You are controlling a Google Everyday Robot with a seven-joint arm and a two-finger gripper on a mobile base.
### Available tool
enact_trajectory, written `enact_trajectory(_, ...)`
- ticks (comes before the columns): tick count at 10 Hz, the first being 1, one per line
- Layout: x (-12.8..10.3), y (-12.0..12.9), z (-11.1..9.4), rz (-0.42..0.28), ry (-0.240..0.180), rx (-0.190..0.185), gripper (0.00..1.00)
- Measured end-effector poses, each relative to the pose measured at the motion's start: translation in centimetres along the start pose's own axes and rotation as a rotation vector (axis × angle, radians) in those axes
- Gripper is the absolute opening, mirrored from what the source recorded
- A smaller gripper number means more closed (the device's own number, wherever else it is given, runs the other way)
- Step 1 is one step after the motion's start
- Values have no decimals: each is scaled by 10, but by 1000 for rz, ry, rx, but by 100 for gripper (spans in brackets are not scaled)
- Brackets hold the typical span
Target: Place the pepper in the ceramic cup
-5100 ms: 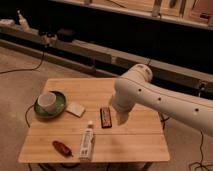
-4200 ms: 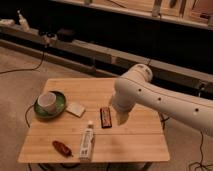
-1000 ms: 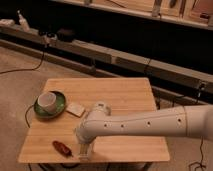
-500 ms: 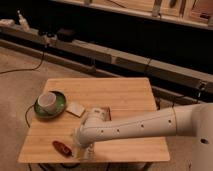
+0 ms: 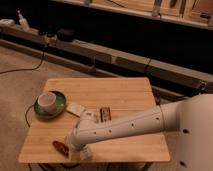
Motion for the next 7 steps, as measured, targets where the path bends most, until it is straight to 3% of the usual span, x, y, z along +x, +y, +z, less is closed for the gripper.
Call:
enact_trajectory(5,4,-8,16,45,21,16,65)
enact_trajectory(7,0,-8,21,39,19,15,54)
